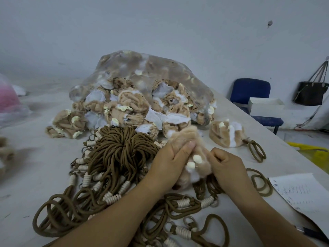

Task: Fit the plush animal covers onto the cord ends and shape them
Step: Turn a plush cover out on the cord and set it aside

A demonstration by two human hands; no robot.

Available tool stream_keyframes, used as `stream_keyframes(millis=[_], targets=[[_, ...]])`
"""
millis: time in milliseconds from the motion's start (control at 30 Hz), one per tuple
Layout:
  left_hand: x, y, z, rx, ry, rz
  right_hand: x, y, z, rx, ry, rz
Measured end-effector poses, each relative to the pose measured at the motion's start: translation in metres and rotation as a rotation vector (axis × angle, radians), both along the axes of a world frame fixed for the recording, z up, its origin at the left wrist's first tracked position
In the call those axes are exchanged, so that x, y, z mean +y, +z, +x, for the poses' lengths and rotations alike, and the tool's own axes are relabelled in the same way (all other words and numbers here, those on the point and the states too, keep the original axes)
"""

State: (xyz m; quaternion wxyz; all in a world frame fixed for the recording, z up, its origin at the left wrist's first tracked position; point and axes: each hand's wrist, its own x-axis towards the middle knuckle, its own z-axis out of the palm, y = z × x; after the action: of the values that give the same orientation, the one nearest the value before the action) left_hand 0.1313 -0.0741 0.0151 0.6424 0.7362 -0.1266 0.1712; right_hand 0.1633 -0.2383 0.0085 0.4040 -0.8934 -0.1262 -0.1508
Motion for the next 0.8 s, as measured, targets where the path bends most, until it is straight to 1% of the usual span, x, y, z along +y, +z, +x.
stream_keyframes(millis=[133, 267, 367, 500, 567, 667, 733, 800], targets=[[0.006, -0.002, 0.001, 0.016, 0.017, -0.120, -0.005, 0.001, 0.003, -0.019, -0.058, 0.001], [0.007, -0.001, 0.002, 0.010, 0.068, -0.109, -0.011, -0.001, 0.005, -0.058, -0.067, 0.008], [0.010, 0.000, 0.004, 0.029, 0.076, -0.114, -0.020, 0.002, 0.009, -0.136, -0.054, -0.055], [0.011, 0.000, 0.004, 0.029, 0.054, -0.068, -0.027, 0.009, 0.012, -0.216, 0.012, -0.104], [0.013, 0.000, 0.005, 0.065, 0.060, -0.024, -0.029, 0.012, 0.013, -0.253, 0.033, -0.151], [0.017, -0.002, 0.006, 0.125, 0.029, 0.122, -0.029, 0.016, 0.014, -0.307, 0.037, -0.292], [0.015, -0.002, 0.005, 0.147, -0.018, 0.192, -0.028, 0.016, 0.013, -0.300, 0.046, -0.294], [0.010, -0.004, 0.004, 0.159, -0.042, 0.195, -0.023, 0.012, 0.008, -0.246, 0.021, -0.256]])
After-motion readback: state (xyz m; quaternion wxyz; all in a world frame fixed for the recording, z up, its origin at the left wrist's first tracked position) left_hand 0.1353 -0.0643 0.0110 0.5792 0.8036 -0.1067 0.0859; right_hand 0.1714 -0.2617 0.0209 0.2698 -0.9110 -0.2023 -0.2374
